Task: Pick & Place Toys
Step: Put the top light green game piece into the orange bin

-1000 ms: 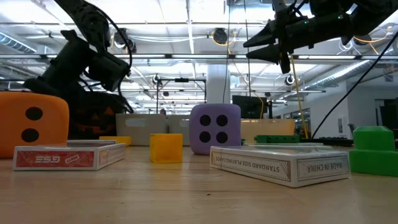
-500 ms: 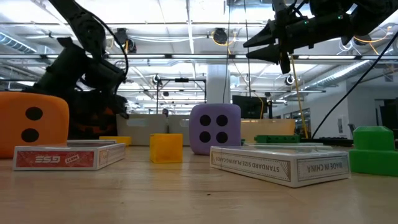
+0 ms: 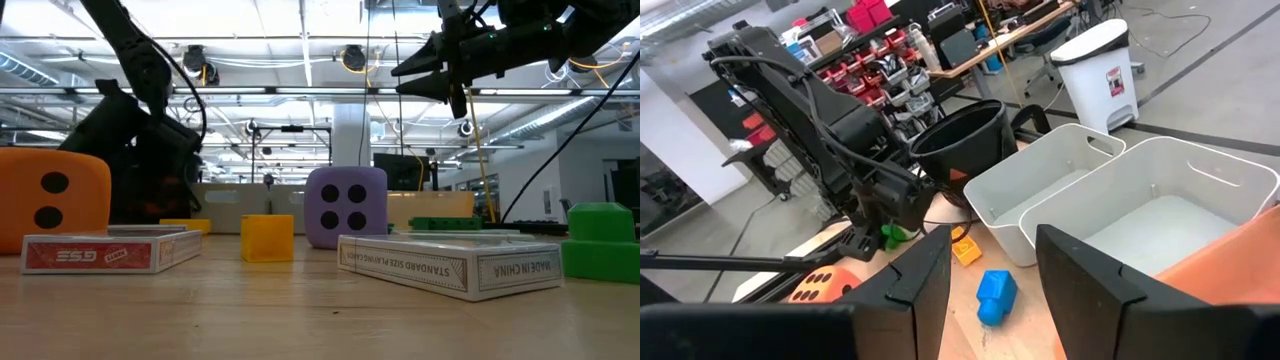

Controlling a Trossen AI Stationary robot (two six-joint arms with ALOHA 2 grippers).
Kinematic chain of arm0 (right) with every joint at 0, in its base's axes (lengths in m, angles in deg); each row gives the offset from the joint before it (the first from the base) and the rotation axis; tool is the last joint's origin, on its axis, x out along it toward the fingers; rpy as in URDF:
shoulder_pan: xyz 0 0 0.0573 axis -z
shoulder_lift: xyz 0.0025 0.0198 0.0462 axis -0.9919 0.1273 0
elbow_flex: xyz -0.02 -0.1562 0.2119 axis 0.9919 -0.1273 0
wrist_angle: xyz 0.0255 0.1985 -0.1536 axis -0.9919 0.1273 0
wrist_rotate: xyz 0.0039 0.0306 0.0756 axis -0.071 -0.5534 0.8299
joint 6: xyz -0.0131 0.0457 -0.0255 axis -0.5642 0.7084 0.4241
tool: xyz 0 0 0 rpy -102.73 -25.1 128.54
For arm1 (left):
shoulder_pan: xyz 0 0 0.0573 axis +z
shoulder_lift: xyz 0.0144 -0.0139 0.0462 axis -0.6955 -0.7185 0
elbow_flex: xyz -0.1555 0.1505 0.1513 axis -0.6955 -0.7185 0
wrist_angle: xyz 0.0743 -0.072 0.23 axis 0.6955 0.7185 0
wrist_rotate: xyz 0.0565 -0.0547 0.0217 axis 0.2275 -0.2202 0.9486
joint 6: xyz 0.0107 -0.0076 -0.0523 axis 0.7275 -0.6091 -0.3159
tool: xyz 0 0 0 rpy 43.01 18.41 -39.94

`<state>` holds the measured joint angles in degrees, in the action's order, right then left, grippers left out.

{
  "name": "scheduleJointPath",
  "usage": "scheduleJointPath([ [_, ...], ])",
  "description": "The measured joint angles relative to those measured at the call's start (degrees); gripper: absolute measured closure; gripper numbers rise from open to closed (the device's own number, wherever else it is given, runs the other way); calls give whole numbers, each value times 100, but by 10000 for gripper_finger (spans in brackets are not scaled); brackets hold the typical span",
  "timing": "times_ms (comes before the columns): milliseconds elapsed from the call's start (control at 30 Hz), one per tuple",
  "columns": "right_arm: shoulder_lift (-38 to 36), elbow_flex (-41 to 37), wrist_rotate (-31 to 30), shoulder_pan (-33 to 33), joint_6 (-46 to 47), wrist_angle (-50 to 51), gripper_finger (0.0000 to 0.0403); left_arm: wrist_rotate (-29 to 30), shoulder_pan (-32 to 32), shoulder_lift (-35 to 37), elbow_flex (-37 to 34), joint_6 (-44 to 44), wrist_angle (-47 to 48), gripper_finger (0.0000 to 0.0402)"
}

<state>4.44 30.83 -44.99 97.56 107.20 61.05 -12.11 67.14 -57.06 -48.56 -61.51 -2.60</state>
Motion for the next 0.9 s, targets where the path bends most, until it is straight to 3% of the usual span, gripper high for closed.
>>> scheduleJointPath([
  [300,0,0,-2,0,0,1,264,-444,-5,-55,-28,-16,-158,164],
  [567,0,0,-22,2,0,0,264,-510,-6,-53,-21,-82,-161,223],
  [900,0,0,-22,2,-11,0,264,-586,-7,-53,-12,-198,-112,211],
])
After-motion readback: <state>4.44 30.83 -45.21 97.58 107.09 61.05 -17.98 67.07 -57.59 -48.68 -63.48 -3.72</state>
